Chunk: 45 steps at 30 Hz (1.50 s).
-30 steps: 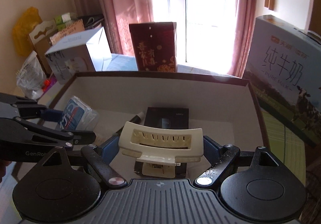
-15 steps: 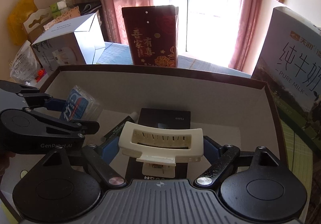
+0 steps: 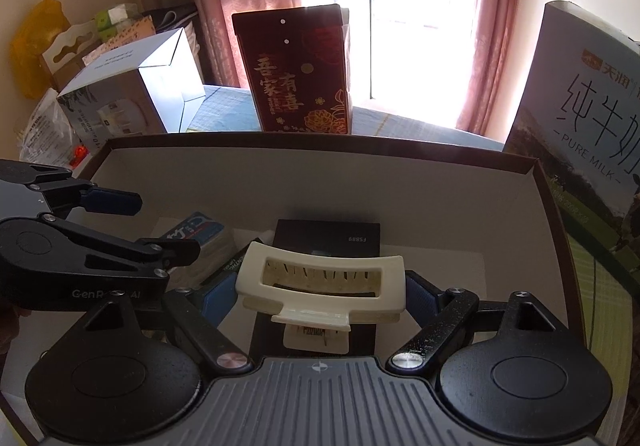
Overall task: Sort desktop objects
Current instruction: 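Lower the toothpick box and white clip into the box and open both tools, then withdraw both open tools from the box toward the red packet and pill bottle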
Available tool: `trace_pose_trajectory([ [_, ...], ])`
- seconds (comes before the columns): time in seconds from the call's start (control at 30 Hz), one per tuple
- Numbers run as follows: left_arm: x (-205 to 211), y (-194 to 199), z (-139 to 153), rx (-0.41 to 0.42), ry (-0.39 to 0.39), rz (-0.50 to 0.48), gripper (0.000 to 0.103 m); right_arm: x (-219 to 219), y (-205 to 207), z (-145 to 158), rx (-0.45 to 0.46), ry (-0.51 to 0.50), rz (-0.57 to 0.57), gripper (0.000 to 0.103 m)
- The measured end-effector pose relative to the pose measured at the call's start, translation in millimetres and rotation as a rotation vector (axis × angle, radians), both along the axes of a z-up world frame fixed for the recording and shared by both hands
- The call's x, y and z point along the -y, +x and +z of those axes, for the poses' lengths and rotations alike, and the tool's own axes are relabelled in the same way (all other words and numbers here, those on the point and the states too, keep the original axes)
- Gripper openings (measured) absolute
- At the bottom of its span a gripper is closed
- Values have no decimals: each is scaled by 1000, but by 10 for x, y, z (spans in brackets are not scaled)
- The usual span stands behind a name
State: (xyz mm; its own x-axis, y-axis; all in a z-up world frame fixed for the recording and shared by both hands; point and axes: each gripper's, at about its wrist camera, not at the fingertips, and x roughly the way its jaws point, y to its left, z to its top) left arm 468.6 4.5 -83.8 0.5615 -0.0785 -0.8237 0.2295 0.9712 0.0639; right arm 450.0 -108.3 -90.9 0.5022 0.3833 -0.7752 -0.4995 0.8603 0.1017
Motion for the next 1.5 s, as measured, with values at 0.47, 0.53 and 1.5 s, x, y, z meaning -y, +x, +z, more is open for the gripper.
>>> trace_pose_trajectory([
  [0.47, -27, -133, 117, 19, -34, -1, 78, 172, -162, 126, 35, 21, 0, 101],
  [0.53, -19, -180, 141, 22, -40, -7, 79, 225, -204, 145, 34, 30, -8, 101],
  [1.5, -3, -1094, 613, 104, -54, 38, 96, 579, -1027, 477, 77, 55, -55, 101],
])
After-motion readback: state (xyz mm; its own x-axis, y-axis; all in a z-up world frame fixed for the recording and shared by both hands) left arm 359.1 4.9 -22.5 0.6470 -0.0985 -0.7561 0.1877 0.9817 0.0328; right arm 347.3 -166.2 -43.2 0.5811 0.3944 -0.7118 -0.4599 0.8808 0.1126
